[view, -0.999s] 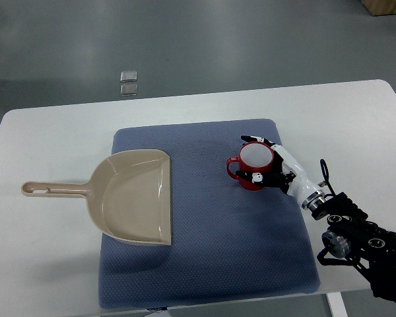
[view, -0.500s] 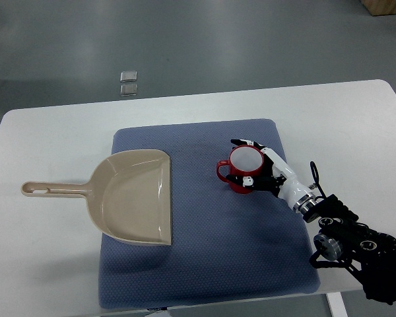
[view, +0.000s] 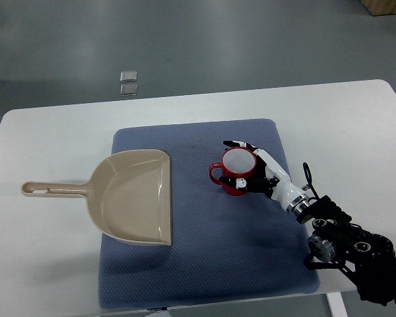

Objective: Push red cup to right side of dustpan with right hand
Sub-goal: 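Push the red mug with the right hand toward the dustpan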

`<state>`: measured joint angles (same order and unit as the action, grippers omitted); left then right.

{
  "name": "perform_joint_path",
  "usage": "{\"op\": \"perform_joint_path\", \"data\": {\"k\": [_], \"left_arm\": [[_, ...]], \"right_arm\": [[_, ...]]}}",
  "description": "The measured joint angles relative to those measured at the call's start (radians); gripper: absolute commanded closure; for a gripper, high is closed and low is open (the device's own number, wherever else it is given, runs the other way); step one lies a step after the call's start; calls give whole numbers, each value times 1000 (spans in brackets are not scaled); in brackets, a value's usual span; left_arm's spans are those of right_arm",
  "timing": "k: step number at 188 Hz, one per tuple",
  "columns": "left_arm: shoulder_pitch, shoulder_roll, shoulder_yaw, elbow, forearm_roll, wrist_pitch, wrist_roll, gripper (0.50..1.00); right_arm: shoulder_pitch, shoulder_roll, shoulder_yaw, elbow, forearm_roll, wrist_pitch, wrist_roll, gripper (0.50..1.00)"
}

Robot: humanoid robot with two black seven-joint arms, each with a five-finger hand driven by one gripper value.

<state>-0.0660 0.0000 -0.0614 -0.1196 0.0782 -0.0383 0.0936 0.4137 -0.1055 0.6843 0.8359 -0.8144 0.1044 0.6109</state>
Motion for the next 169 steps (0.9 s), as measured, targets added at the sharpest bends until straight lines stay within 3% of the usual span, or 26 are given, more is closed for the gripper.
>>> {"op": "perform_joint_path", "data": {"k": [169], "left_arm": [[0, 0, 0, 0, 0, 0, 0, 500]], "right_arm": [[5, 51, -57, 8, -3, -19, 0, 576]]}}
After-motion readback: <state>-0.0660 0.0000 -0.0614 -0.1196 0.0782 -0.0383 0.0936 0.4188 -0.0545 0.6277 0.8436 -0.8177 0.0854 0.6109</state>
